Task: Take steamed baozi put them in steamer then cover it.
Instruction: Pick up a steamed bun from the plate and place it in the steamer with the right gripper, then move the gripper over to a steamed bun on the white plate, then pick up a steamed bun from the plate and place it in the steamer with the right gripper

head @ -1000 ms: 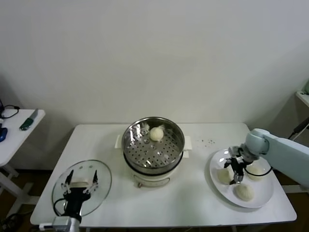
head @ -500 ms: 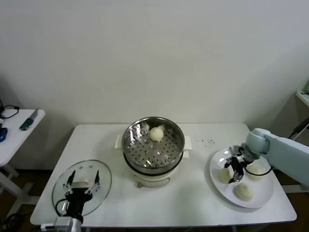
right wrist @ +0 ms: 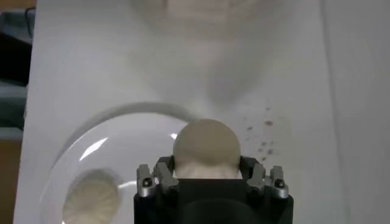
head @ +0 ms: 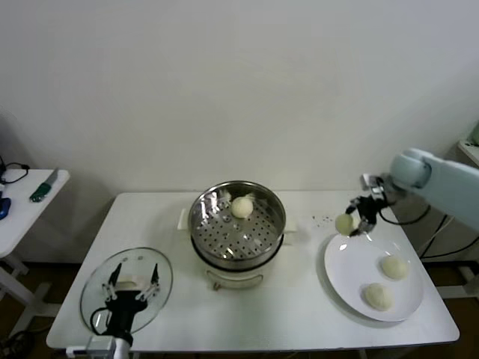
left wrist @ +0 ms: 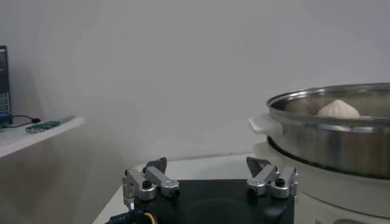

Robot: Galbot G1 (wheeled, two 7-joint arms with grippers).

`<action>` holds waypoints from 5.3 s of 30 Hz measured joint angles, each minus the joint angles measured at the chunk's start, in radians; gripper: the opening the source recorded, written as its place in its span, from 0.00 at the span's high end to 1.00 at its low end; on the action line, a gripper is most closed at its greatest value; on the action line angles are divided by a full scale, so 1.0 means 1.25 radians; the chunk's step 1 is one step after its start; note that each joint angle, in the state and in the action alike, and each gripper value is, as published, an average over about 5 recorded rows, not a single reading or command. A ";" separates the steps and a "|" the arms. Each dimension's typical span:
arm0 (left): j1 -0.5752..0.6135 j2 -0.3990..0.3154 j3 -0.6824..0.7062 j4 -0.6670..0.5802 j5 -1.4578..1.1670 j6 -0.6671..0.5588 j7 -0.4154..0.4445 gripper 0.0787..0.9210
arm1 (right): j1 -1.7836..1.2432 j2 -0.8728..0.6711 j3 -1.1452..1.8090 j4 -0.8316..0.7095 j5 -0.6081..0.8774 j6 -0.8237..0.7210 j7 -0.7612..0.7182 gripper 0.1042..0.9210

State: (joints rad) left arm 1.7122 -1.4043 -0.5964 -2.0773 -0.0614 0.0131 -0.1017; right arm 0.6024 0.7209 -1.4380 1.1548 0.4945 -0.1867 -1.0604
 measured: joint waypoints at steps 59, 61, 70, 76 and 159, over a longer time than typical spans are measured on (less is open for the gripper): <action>0.077 0.022 -0.010 -0.069 0.025 -0.041 0.015 0.12 | -0.014 0.607 -0.128 -0.158 0.273 -0.105 0.091 0.12; 0.076 0.023 -0.010 -0.067 0.025 -0.042 0.014 0.12 | -0.009 0.601 -0.127 -0.152 0.269 -0.103 0.086 0.12; 0.069 0.024 -0.008 -0.063 0.026 -0.038 0.014 0.12 | 0.081 0.531 -0.153 -0.095 0.266 -0.078 0.047 0.12; 0.057 0.020 -0.009 -0.065 0.033 -0.028 0.009 0.12 | 0.169 0.430 -0.191 -0.015 0.259 -0.068 0.029 0.12; 0.047 -0.013 -0.016 -0.023 0.054 -0.016 -0.020 0.12 | -0.062 -0.097 -0.029 0.188 -0.308 0.154 -0.036 0.29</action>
State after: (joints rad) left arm 1.7705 -1.4203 -0.6159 -2.1064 0.0066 -0.0064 -0.1261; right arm 0.5253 0.5994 -1.4745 1.3903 0.1093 0.0055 -1.1054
